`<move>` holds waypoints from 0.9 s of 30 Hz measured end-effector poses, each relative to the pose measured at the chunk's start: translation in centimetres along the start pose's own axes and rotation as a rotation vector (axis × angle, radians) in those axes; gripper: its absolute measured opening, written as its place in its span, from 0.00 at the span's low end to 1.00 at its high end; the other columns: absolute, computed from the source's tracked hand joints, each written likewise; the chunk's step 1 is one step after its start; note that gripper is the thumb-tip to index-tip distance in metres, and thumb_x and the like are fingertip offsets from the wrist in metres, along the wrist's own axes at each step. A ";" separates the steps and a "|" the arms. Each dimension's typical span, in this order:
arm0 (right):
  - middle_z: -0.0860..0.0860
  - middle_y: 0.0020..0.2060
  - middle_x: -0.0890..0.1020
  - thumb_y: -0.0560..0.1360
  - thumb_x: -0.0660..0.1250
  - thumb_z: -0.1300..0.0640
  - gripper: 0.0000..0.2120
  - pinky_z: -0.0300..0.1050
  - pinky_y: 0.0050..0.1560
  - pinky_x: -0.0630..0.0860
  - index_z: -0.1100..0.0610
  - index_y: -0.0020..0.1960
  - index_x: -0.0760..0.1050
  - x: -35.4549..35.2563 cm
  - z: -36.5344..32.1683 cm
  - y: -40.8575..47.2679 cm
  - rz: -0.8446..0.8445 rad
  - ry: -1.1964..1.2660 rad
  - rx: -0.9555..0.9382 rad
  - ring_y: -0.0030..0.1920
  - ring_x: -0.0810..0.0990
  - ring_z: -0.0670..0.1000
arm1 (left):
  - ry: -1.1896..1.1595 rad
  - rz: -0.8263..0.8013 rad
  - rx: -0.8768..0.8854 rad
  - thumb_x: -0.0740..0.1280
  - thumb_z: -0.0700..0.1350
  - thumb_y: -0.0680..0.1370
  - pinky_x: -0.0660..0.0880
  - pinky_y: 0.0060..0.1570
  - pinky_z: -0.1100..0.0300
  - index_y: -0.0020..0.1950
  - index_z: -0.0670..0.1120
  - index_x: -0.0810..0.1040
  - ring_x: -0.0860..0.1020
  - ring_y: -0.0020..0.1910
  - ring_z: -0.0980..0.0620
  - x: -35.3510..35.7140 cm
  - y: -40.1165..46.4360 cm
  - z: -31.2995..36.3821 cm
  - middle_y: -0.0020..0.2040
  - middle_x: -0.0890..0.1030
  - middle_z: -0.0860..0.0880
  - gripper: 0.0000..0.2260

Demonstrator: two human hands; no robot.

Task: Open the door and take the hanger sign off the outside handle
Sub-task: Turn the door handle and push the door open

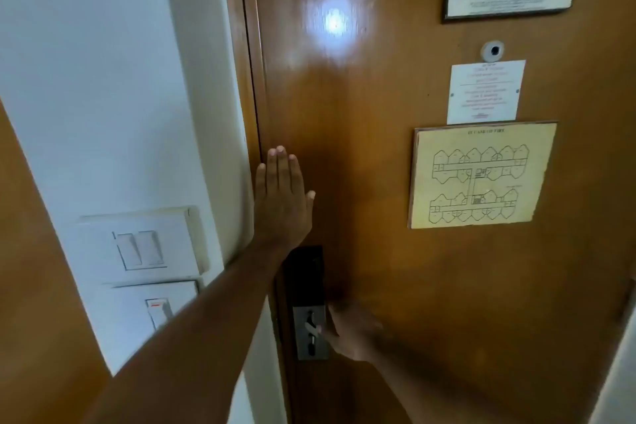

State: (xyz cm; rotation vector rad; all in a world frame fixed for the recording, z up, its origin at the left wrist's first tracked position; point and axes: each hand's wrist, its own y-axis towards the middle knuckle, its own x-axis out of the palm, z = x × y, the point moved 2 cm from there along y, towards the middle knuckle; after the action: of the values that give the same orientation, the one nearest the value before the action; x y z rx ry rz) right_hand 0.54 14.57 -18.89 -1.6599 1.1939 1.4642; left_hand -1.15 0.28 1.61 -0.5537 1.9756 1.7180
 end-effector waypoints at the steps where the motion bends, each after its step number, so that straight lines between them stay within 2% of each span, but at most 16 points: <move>1: 0.58 0.56 0.80 0.80 0.55 0.36 0.26 0.51 0.53 0.75 0.56 0.65 0.71 0.7 -0.3 0.5 -0.031 -0.004 0.006 0.54 0.79 0.56 | 0.030 -0.004 -0.023 0.54 0.56 0.83 0.52 0.79 0.40 0.80 0.35 0.51 0.51 0.81 0.35 0.3 0.3 -0.1 0.81 0.54 0.33 0.33; 4: 0.53 0.45 0.81 0.81 0.57 0.39 0.20 0.44 0.39 0.75 0.55 0.55 0.75 2.6 -0.6 1.0 -0.022 0.038 0.036 0.41 0.80 0.50 | 0.009 0.037 -0.013 0.54 0.56 0.83 0.51 0.79 0.42 0.80 0.35 0.51 0.51 0.81 0.36 0.8 1.2 -0.4 0.81 0.54 0.33 0.34; 7: 0.52 0.40 0.82 0.82 0.56 0.40 0.20 0.45 0.36 0.80 0.54 0.47 0.77 3.6 -0.7 1.4 0.024 -0.008 0.019 0.37 0.83 0.50 | -0.017 0.026 0.006 0.52 0.56 0.83 0.50 0.78 0.43 0.80 0.36 0.51 0.51 0.81 0.36 1.9 1.9 -0.2 0.81 0.54 0.34 0.33; 12: 0.50 0.34 0.81 0.81 0.51 0.35 0.25 0.41 0.29 0.71 0.51 0.41 0.75 4.0 -0.2 2.2 -0.015 -0.047 0.007 0.31 0.78 0.47 | -0.039 0.012 0.004 0.52 0.56 0.83 0.48 0.78 0.45 0.81 0.37 0.50 0.50 0.81 0.38 3.8 1.4 0.1 0.82 0.52 0.36 0.32; 15: 0.48 0.30 0.77 0.79 0.48 0.31 0.28 0.40 0.27 0.69 0.50 0.38 0.74 4.7 -0.4 2.6 -0.023 -0.056 0.062 0.28 0.75 0.45 | -0.047 0.004 -0.005 0.54 0.55 0.83 0.49 0.79 0.45 0.81 0.38 0.49 0.49 0.81 0.38 4.5 1.2 -0.1 0.82 0.52 0.36 0.32; 18: 0.47 0.28 0.76 0.78 0.47 0.29 0.32 0.40 0.26 0.72 0.52 0.39 0.77 5.3 -0.3 3.1 -0.004 -0.053 0.115 0.27 0.74 0.45 | -0.038 0.012 -0.007 0.54 0.55 0.84 0.50 0.78 0.45 0.81 0.38 0.49 0.49 0.81 0.38 4.8 1.3 -0.1 0.82 0.52 0.36 0.32; 22: 0.48 0.29 0.78 0.78 0.47 0.29 0.32 0.43 0.31 0.79 0.52 0.40 0.77 5.6 -0.2 3.2 0.008 -0.050 0.130 0.28 0.76 0.46 | -0.021 0.024 -0.006 0.54 0.54 0.83 0.50 0.79 0.44 0.81 0.38 0.48 0.50 0.81 0.38 5.1 1.3 -0.2 0.82 0.52 0.36 0.32; 27: 0.45 0.26 0.73 0.78 0.49 0.29 0.29 0.38 0.25 0.69 0.50 0.34 0.71 6.9 -0.2 3.0 0.055 0.045 0.149 0.25 0.71 0.42 | -0.018 0.039 0.003 0.54 0.54 0.83 0.50 0.78 0.45 0.81 0.38 0.48 0.50 0.81 0.37 5.4 1.4 -0.4 0.82 0.52 0.36 0.32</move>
State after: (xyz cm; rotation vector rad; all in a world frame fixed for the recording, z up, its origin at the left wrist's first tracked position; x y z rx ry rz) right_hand -2.29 11.65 -25.19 -1.5774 1.3490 1.3416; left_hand -6.38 0.07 -0.42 -0.5002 1.9884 1.7373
